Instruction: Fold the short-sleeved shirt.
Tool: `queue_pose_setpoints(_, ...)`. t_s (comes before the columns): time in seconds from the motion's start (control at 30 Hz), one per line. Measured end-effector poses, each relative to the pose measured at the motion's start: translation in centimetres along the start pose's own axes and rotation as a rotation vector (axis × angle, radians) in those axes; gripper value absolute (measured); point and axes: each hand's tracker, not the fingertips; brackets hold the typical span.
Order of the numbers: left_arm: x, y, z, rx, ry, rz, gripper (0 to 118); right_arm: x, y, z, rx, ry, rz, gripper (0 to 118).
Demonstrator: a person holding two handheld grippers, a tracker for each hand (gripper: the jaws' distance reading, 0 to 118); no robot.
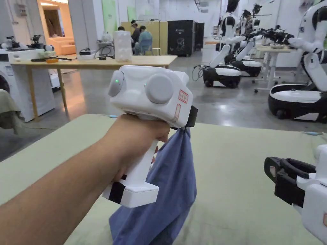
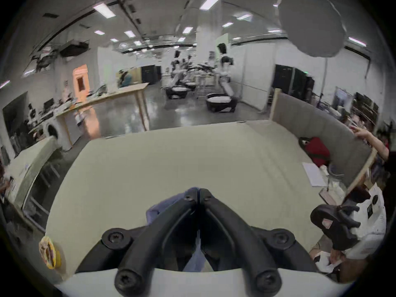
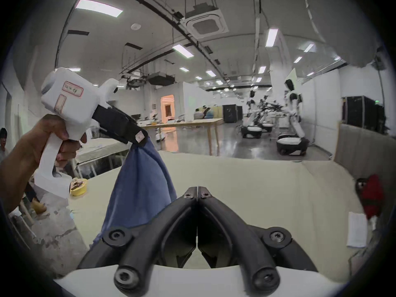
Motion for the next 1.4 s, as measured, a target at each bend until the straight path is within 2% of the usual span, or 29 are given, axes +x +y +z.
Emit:
queue_pose_setpoints(0.3,15.7,-1.2,-8.6,-0.11,-0.275,-0.084,0,9.8,0.5,7.0,-0.02,-0.247,0.034,0)
queue_pose_setpoints(0.43,22.5,-1.4,-11.2,-0.135,-0.372,-0.124,0,13.2,0.0,9.2,-0.035,-0.32,0.03,0)
queue_pose_setpoints(0.7,31.4,-4.3,-17.4,-0.197,-0.391,-0.185,0,18.0,-2.8,11.8,-0.069,-0.4,-0.009,0)
queue_pose_setpoints(0.83,32.7,-6.4,-20.4,-0.242,-0.381,-0.127,0,19.2,-4.3,12.0,-0.093,-0.408,-0.031,0)
queue_pose_setpoints(0.87,32.9,-6.9,-21.0,-0.25,-0.365,-0.114,10,19.4,-4.7,12.0,-0.1,-0.406,-0.041,0)
queue_pose_setpoints(0.9,32.9,-7.3,-21.3,-0.253,-0.371,-0.108,32,19.5,-4.9,12.0,-0.104,-0.407,-0.044,0)
queue_pose_setpoints(0.93,32.8,-7.8,-21.5,-0.253,-0.365,-0.098,92,19.5,-5.2,11.9,-0.112,-0.407,-0.047,0)
queue_pose_setpoints(0.97,32.5,-8.1,-21.5,-0.261,-0.354,-0.098,118,19.4,-5.3,11.8,-0.117,-0.405,-0.048,0)
queue_pose_setpoints(1.0,32.0,-8.4,-21.2,-0.261,-0.353,-0.099,115,19.3,-5.4,11.8,-0.119,-0.404,-0.05,0)
queue_pose_setpoints(1.03,31.0,-10.0,-20.1,-0.155,-0.337,-0.09,113,19.0,-5.4,11.7,-0.121,-0.397,-0.049,0)
queue_pose_setpoints(1.13,27.6,-14.2,-16.4,-0.079,-0.263,-0.121,116,17.9,-5.2,10.9,-0.119,-0.376,-0.052,0)
queue_pose_setpoints(1.17,24.4,-9.4,-15.2,-0.049,-0.231,-0.122,115,17.3,-5.1,10.6,-0.115,-0.367,-0.055,0)
queue_pose_setpoints(1.2,22.7,-9.3,-14.1,-0.027,-0.204,-0.123,114,16.6,-5.0,10.4,-0.105,-0.352,-0.059,0)
queue_pose_setpoints(1.3,15.9,-12.5,-8.3,0.071,-0.074,-0.077,105,14.1,-5.1,9.5,-0.081,-0.313,-0.074,0)
queue_pose_setpoints(1.4,10.3,-15.6,-3.6,0.129,0.071,-0.022,100,11.7,-5.8,8.3,-0.075,-0.275,-0.092,0)
